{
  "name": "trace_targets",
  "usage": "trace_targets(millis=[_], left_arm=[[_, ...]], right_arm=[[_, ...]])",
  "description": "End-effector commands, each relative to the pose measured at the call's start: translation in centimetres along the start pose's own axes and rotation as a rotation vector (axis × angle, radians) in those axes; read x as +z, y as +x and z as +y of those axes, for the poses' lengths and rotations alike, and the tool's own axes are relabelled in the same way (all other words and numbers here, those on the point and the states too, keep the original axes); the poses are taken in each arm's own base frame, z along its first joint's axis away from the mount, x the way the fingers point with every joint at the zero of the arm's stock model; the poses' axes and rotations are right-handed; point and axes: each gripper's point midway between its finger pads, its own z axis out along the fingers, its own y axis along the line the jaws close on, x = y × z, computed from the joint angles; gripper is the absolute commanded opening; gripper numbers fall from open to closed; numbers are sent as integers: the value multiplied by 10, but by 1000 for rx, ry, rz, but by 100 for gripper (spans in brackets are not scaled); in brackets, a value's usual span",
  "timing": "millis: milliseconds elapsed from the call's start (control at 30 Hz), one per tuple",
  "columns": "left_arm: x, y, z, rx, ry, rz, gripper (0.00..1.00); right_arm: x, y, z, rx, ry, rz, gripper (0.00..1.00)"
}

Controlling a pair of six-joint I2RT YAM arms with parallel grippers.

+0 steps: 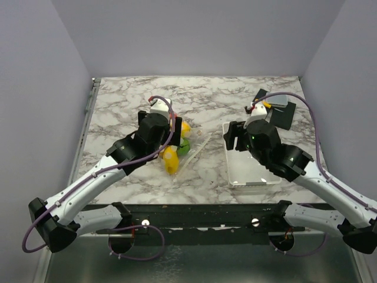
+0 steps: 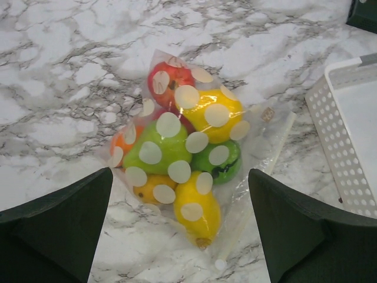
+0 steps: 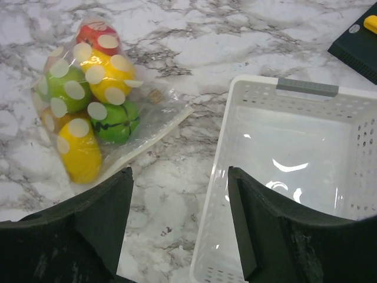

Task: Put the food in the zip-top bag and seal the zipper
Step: Reset both arms

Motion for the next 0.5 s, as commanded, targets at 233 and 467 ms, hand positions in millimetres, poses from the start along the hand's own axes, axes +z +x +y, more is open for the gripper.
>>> trace_targets(millis=[233, 467], left_arm=[[17, 5, 61, -145, -20, 22, 99], [8, 11, 63, -213, 19, -35, 99]], right_arm=[[13, -21, -49, 181, -56, 31, 72], [-16, -25, -63, 175, -72, -97, 74]])
